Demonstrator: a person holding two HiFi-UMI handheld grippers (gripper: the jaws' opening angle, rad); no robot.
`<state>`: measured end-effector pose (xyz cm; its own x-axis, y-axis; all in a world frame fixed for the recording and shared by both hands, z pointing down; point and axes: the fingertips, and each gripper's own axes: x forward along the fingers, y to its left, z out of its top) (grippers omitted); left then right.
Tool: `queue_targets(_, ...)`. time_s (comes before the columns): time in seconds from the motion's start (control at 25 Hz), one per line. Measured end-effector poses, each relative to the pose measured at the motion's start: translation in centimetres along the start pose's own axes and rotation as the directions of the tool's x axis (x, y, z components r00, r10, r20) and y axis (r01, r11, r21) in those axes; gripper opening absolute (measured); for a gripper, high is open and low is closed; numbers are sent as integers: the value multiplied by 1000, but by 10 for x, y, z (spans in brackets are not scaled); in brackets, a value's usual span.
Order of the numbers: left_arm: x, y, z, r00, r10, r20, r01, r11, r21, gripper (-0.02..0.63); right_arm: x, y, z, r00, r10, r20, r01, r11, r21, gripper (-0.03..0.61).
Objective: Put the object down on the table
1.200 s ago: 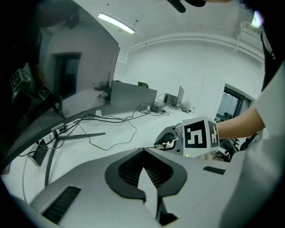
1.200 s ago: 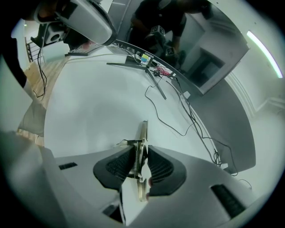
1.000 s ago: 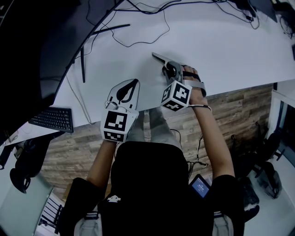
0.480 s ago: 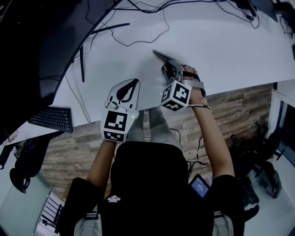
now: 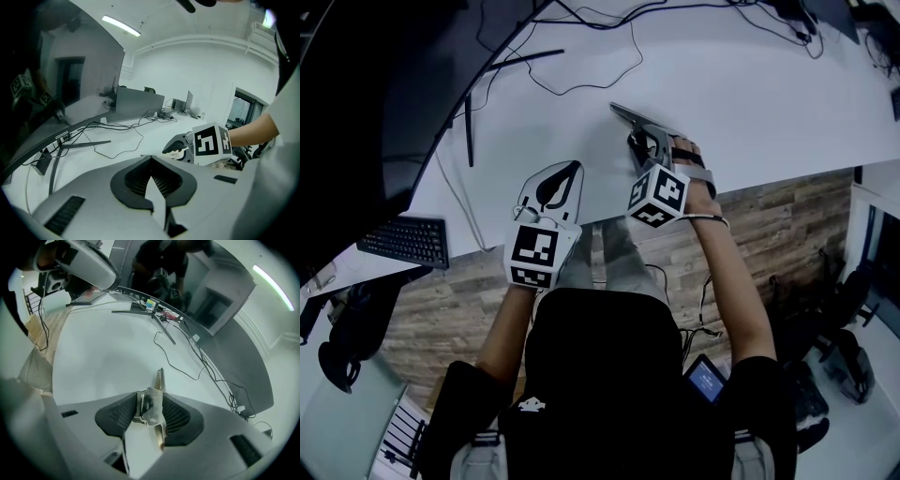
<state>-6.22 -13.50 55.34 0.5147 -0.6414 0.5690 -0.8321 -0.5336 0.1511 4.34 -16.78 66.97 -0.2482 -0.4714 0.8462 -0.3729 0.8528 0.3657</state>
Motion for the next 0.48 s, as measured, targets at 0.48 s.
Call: queue_targets(0.48,-14,-3,25,999,2,48,-3,1000,25,14,-31,-1,7,1000,6,19,-7,999,53,163)
